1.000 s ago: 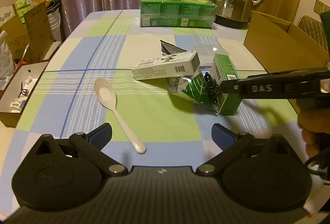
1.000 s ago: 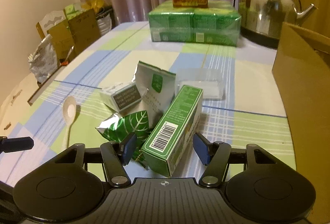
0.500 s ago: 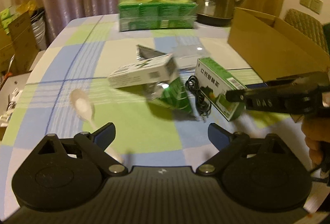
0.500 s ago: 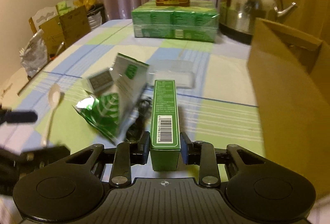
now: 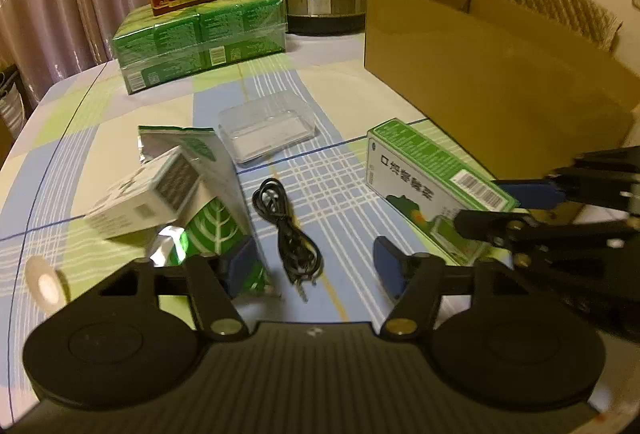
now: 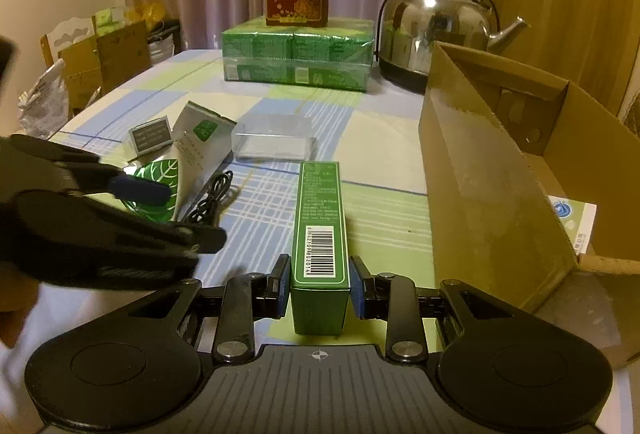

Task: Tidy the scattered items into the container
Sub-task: 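Grasp the tall green box with the right tool while the left tool grasps the black cable, then lift and carry the green box and black cable with both tools toward the cardboard box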

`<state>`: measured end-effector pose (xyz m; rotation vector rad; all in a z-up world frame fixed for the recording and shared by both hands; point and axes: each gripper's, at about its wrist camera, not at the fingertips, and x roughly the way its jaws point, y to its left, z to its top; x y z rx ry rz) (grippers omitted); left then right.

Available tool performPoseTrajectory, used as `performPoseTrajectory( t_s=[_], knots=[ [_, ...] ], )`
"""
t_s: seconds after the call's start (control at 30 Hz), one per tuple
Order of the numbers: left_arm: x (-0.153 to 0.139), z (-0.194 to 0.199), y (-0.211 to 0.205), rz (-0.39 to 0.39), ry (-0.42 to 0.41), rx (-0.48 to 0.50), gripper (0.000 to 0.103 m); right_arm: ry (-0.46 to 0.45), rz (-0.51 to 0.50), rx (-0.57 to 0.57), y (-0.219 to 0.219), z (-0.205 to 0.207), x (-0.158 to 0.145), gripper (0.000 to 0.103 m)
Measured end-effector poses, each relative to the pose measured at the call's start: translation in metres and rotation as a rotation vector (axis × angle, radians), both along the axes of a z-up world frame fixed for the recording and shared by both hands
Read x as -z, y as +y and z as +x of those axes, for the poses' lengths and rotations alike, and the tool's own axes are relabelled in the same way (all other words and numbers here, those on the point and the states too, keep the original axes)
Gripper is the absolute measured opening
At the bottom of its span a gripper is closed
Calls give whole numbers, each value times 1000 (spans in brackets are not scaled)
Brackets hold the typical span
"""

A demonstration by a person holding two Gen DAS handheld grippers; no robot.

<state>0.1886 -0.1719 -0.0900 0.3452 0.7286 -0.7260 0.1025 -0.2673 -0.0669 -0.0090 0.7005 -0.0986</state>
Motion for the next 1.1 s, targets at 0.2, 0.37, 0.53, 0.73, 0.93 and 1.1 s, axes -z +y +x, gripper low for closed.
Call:
performPoseTrajectory(
  t_s=[0.2,0.37,0.53,0.73,0.93,1.1],
  knots=[
    [16,13,-15,49,9,-59,44,-14,9,-9,-3,-2,1,27],
    [21,16,-20,61,14,-70,23,-13,5,-17,-2,-3,1,27],
    [17,-5,-15,91,36,-26,22,1,14,-35,3,-12,-2,27],
    [11,-53,12,100,89,-20,22,28,0,-44,14,-43,-4,27],
    [9,-89,38,101,124,-31,22,50,-8,-52,22,-69,-3,27],
    [8,-94,47,86,135,-52,26,61,-1,-51,26,-67,-2,44]
  ],
)
